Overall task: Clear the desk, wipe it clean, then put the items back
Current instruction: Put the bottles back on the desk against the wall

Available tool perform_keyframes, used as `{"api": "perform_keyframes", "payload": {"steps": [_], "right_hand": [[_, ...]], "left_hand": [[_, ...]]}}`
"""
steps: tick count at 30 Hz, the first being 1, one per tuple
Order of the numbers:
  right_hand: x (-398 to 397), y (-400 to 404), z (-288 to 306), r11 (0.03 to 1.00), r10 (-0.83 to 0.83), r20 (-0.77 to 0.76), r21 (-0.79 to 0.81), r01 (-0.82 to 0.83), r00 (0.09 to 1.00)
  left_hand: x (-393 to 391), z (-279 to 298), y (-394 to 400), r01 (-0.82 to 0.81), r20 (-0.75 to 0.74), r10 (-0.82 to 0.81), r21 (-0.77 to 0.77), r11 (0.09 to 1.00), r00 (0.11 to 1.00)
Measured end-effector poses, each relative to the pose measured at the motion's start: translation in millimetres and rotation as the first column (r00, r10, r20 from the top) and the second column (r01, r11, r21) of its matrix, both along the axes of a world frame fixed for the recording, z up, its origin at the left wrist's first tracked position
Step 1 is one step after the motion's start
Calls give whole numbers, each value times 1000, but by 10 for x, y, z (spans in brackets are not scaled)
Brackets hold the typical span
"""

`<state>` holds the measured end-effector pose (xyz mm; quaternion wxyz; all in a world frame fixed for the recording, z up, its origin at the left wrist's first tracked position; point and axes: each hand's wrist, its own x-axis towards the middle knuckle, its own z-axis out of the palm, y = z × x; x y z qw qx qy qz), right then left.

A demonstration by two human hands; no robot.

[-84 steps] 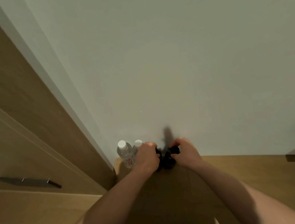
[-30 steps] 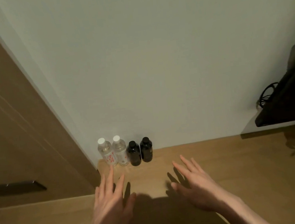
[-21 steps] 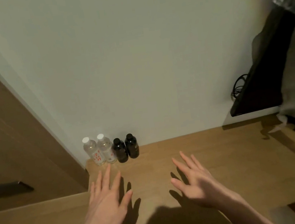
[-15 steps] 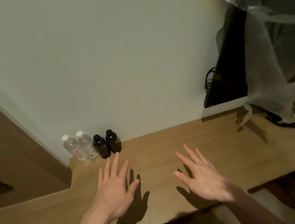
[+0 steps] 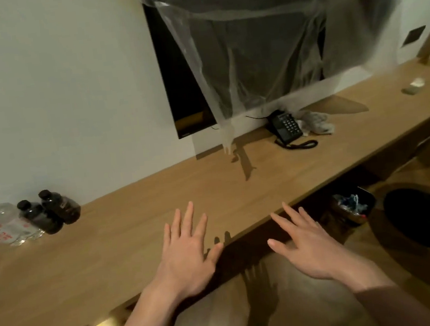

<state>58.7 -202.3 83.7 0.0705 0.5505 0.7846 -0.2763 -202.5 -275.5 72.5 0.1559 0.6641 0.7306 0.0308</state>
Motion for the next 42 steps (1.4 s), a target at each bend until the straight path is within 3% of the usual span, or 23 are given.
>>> {"api": "perform_keyframes", "payload": {"steps": [12, 17, 24, 29, 34, 38, 42], "right_hand": [[1628, 198, 42, 986, -163, -118, -39, 160, 979], [2265, 538, 186, 970, -242, -58, -8, 242, 969], [3191, 1161, 229, 947, -319, 23, 47, 317, 948], [3869, 1458, 132, 913, -408, -17, 0, 408, 913], [4761, 1599, 157, 851, -524, -79, -10, 525, 848], [5400, 1931, -39, 855, -517, -144, -28, 518, 844], [6160, 2163, -92, 869, -493, -138, -27, 494, 859]], "left_hand": [[1372, 74, 634, 201, -80, -201, -9, 979, 976], [2111, -33, 1286, 332, -27, -333, -36, 943, 942], [3128, -159, 2178, 354, 56, -352, -32, 935, 934], [4076, 9, 2763, 496, 92, -488, -92, 864, 868], [5037, 211, 3178, 605, 75, -604, 11, 796, 794], [5634, 103, 3410, 573, 42, -573, 27, 819, 818], [6293, -18, 3443, 489, 75, -485, -60, 870, 871]]}}
